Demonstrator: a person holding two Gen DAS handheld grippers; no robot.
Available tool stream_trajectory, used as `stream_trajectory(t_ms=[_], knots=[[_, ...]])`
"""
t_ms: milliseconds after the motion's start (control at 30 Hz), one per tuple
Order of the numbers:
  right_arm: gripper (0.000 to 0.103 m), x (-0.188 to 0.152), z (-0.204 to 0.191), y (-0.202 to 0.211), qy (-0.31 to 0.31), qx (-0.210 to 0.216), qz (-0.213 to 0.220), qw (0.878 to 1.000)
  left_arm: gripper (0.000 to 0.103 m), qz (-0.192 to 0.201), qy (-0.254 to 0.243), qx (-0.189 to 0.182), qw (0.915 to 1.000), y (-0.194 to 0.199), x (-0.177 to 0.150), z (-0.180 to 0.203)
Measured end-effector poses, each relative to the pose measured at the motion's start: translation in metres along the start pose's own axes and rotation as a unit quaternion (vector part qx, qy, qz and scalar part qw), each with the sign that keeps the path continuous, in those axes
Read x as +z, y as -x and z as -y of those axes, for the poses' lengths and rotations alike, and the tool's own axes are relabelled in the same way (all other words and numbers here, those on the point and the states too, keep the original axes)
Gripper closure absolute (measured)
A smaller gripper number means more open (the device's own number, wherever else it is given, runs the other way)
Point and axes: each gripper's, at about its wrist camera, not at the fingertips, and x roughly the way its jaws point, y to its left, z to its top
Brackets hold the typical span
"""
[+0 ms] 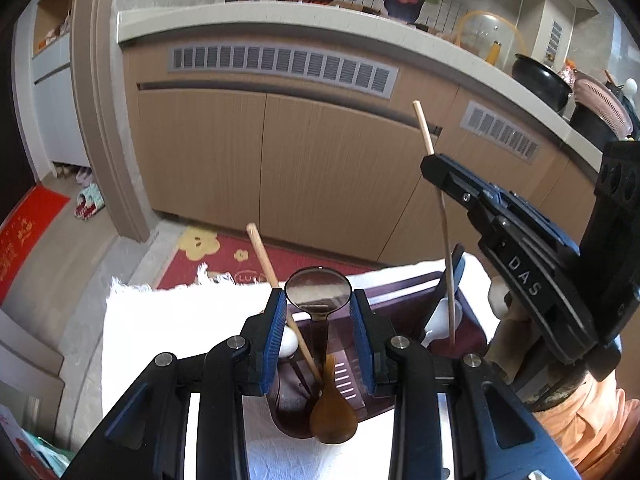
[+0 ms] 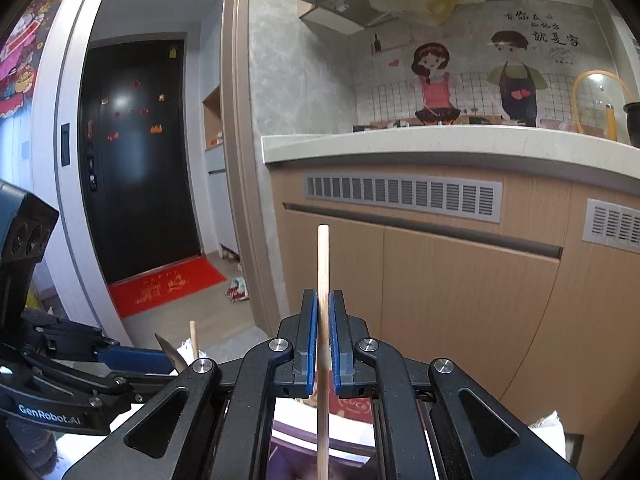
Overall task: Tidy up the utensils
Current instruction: 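Lower the chopstick into the purple caddy with the right tool while the left tool lowers the spoon in, then open both tools to release the chopstick and spoon into the caddy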
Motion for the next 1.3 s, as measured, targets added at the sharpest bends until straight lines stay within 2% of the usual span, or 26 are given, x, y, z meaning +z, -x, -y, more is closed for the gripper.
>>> stream_trajectory(t_ms=[200, 433, 667, 800, 867, 1000, 1167, 1200, 1300], knots=[[0.097, -0.023, 0.002, -0.004, 0.003, 0.007, -0.034, 0.999, 0.073, -0.011, 0.005, -0.001, 0.9999, -0.010, -0.010, -0.005], [0.097, -0.060, 0.000, 0.001, 0.007, 0.004, -0.089, 0.996, 0.073, -0.009, 0.003, 0.016, 0.9998, -0.010, -0.020, -0.005], [0.096, -0.067, 0.001, 0.009, -0.005, 0.015, -0.121, 0.992, 0.073, -0.030, 0.020, 0.017, 0.9992, -0.013, -0.025, -0.010], [0.094, -0.069, 0.000, 0.012, -0.001, 0.023, -0.142, 0.990, 0.060, -0.029, 0.023, 0.019, 0.9991, -0.005, -0.024, -0.010], [0.094, -0.070, 0.002, 0.015, 0.000, 0.025, -0.153, 0.988, 0.058, -0.024, 0.021, 0.022, 0.9993, 0.002, -0.025, -0.009], [0.093, -0.067, 0.009, 0.025, -0.004, 0.023, -0.156, 0.987, 0.047, -0.007, 0.029, 0.031, 0.9991, 0.020, -0.025, -0.015], [0.085, -0.060, 0.036, 0.056, -0.034, -0.003, -0.135, 0.990, 0.046, -0.028, 0.051, 0.025, 0.9980, 0.019, -0.032, -0.027], [0.081, -0.059, 0.044, 0.058, -0.045, -0.011, -0.134, 0.990, 0.046, -0.037, 0.057, 0.022, 0.9975, 0.016, -0.035, -0.029], [0.079, -0.063, 0.074, 0.056, -0.086, -0.044, -0.151, 0.984, 0.046, -0.056, 0.069, 0.009, 0.9960, 0.009, -0.042, -0.032]])
